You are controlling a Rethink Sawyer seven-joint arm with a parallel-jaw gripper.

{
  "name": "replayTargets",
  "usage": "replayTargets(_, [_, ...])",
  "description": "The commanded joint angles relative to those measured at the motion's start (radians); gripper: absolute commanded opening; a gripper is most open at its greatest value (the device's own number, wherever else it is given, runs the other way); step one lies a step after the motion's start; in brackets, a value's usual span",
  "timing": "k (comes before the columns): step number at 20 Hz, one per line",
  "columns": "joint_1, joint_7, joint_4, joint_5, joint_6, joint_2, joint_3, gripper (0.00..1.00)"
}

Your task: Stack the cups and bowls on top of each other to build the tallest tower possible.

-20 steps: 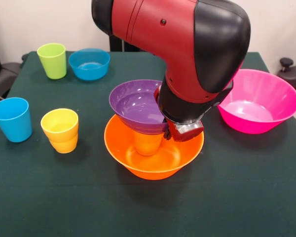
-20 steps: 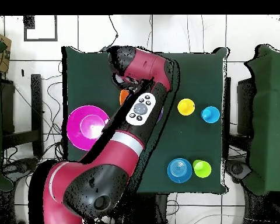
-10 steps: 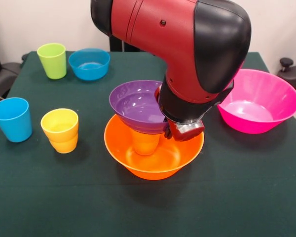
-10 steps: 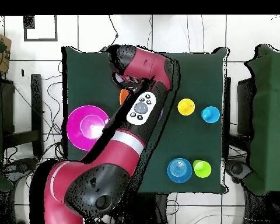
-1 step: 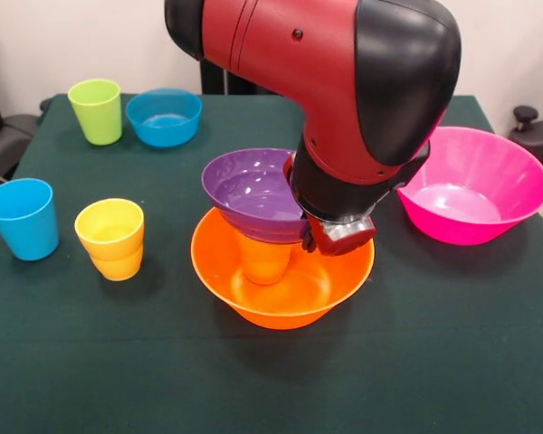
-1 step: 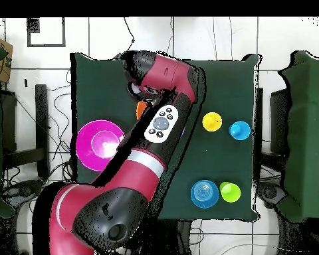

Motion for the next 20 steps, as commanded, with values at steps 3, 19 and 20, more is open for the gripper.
replayTargets(3, [0.002, -0.042, 0.118, -0.086, -0.143, -0.002, 0.155, 0.0])
replayTargets(19, [-0.049, -0.135, 0.241, -0.119, -0.275, -0.044, 0.201, 0.0])
replayTargets(20, [-0.054, -0.138, 0.244, -0.123, -0.279, -0.046, 0.204, 0.0])
